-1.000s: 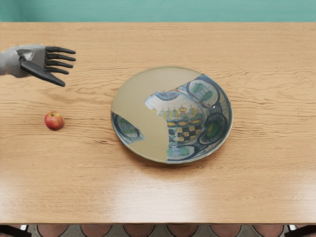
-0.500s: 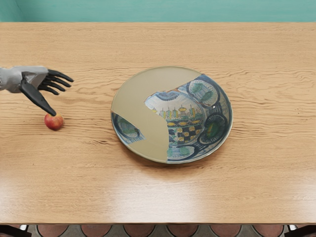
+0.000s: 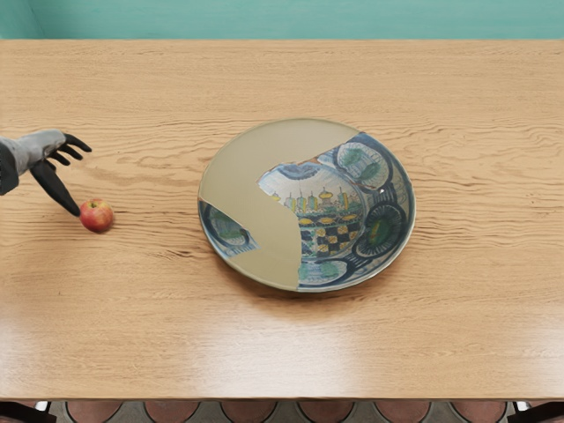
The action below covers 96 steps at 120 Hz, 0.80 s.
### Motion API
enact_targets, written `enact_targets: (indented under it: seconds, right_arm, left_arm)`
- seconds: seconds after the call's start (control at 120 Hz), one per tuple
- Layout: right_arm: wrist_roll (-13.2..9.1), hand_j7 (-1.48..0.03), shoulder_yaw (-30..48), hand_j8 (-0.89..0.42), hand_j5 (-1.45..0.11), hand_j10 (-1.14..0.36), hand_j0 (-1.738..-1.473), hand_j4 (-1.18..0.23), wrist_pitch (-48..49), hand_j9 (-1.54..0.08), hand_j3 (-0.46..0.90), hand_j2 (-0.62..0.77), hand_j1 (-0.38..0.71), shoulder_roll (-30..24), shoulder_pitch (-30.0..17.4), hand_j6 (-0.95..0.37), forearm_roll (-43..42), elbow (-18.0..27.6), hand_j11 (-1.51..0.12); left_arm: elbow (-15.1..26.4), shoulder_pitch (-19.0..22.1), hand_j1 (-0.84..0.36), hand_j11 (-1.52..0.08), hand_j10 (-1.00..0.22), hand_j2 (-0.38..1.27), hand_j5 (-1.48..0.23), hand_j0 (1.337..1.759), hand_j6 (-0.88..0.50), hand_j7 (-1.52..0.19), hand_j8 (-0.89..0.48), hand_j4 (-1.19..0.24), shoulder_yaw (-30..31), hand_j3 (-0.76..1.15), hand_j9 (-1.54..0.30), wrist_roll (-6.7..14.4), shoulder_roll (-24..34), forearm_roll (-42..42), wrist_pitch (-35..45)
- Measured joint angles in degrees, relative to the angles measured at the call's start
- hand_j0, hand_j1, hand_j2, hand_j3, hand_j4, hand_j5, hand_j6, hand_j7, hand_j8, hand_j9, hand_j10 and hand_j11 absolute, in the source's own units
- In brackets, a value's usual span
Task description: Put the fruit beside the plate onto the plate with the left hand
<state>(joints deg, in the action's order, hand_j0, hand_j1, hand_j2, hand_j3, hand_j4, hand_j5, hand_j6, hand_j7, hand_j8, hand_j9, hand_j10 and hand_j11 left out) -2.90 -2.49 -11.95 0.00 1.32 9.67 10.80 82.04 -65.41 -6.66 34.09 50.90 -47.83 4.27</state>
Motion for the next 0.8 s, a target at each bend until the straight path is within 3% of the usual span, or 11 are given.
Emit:
enact_targets:
  seconds: [0.258,0.35,0.508,0.8]
  right_arm:
    - [0.0,-0.05,0.0,-0.04,-0.05,-0.04,-1.658,-0.04,0.0,-0.05,0.0,-0.01,-0.31,0.0,0.1,-0.04,0.0,0.0,-0.05]
    - [0.0,-0.05,0.0,-0.04,-0.05,-0.04,-1.658,-0.04,0.0,-0.05,0.0,-0.01,-0.31,0.0,0.1,-0.04,0.0,0.0,-0.05]
    - [0.0,-0.05,0.0,-0.04,-0.05,-0.04,-1.658,-0.04,0.0,-0.05,0.0,-0.01,-0.31,0.0,0.1,-0.04,0.0,0.0,-0.05]
    - [0.0,-0.05,0.0,-0.04,-0.05,-0.04,-1.658,-0.04,0.0,-0.05,0.0,-0.01,-0.31,0.0,0.1,-0.04,0.0,-0.1,-0.05]
  left_arm:
    - [1.9,-0.1,0.06,-0.32,-0.25,0.05,-0.32,1.658,-0.25,-0.32,-0.25,-0.25,3.7,0.0,-0.32,0.8,-1.6,-5.1,8.0]
    - [2.5,-0.6,0.06,-0.32,-0.25,0.05,-0.32,1.658,-0.25,-0.32,-0.25,-0.25,5.6,0.0,-0.32,0.9,-1.8,-5.9,8.5]
    - [2.9,-5.2,0.06,-0.32,-0.25,0.05,-0.32,1.658,-0.25,-0.32,-0.25,-0.25,11.2,0.0,-0.32,0.9,-2.7,-6.3,8.6]
    - [3.4,-5.9,0.06,-0.32,-0.25,0.05,-0.32,1.658,-0.25,-0.32,-0.25,-0.25,14.6,0.0,-0.32,0.9,-5.5,-5.2,8.7]
